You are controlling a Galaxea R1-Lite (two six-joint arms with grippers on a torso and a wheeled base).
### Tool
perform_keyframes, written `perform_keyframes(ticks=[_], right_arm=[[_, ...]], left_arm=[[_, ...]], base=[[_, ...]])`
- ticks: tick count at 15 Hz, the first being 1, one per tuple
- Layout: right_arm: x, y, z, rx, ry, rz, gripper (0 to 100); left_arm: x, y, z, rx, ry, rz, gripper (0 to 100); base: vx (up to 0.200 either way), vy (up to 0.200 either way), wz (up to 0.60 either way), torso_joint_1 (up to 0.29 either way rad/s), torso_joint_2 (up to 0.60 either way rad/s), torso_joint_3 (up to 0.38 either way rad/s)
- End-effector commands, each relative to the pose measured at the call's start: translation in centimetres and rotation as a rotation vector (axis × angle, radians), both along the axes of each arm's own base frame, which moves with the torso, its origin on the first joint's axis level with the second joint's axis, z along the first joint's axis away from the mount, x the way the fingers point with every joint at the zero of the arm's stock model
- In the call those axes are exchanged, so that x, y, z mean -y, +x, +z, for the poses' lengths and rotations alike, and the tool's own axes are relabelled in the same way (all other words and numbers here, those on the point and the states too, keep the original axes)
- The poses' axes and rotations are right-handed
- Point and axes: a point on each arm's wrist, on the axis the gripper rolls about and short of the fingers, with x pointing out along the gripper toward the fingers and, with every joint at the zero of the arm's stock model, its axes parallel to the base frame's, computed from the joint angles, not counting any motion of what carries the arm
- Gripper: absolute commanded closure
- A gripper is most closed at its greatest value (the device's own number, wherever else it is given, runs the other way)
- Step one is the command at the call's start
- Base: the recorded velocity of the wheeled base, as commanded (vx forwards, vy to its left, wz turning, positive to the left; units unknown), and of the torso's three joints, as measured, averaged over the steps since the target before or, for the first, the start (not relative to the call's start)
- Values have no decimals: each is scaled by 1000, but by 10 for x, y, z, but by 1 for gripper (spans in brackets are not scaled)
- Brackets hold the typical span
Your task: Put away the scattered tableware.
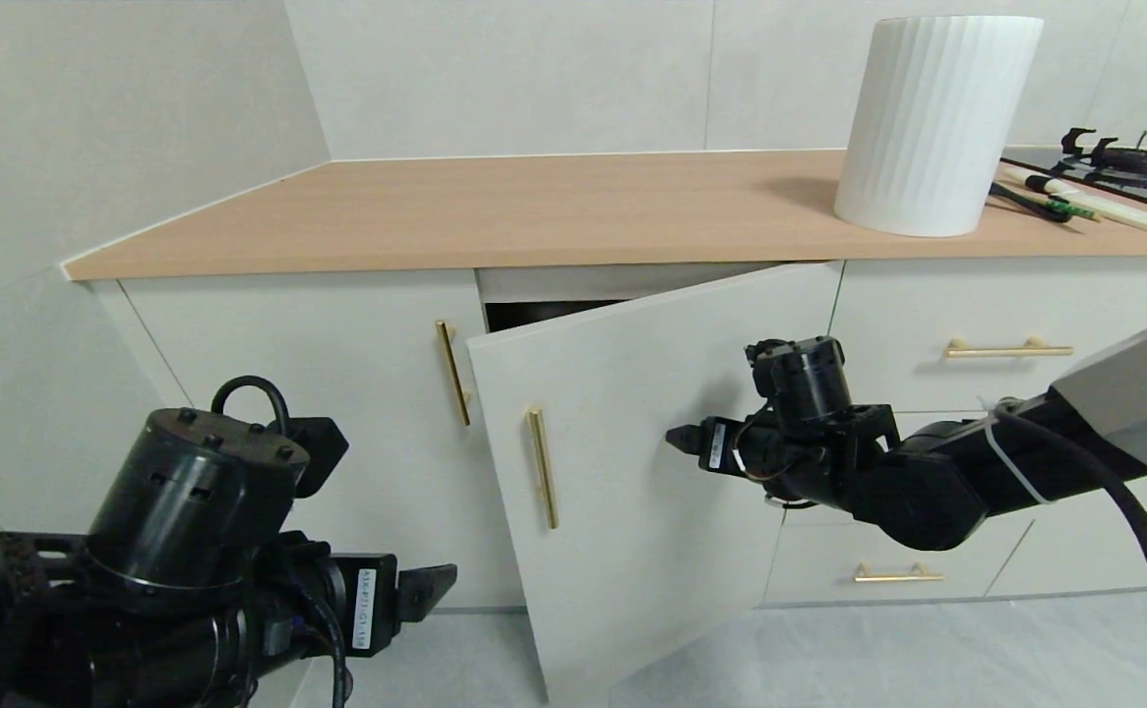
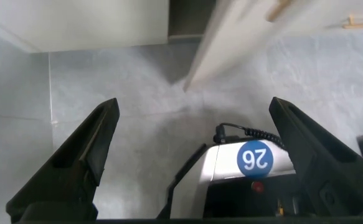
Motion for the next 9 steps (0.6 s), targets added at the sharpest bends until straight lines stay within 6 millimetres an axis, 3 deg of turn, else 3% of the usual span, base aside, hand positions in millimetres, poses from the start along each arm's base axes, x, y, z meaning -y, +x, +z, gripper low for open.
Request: perform_keyframes(ticks=[1, 9], right_arm=[[-2, 4, 2, 6, 25, -12, 0], [-6, 42, -3, 62, 81, -229, 0]], left_arm=[[0, 0, 0, -1, 1, 0, 0], [0, 0, 0, -1, 0, -1, 0]], base=[[0, 0, 0, 0, 0, 0], [0, 0, 0, 0, 0, 0]])
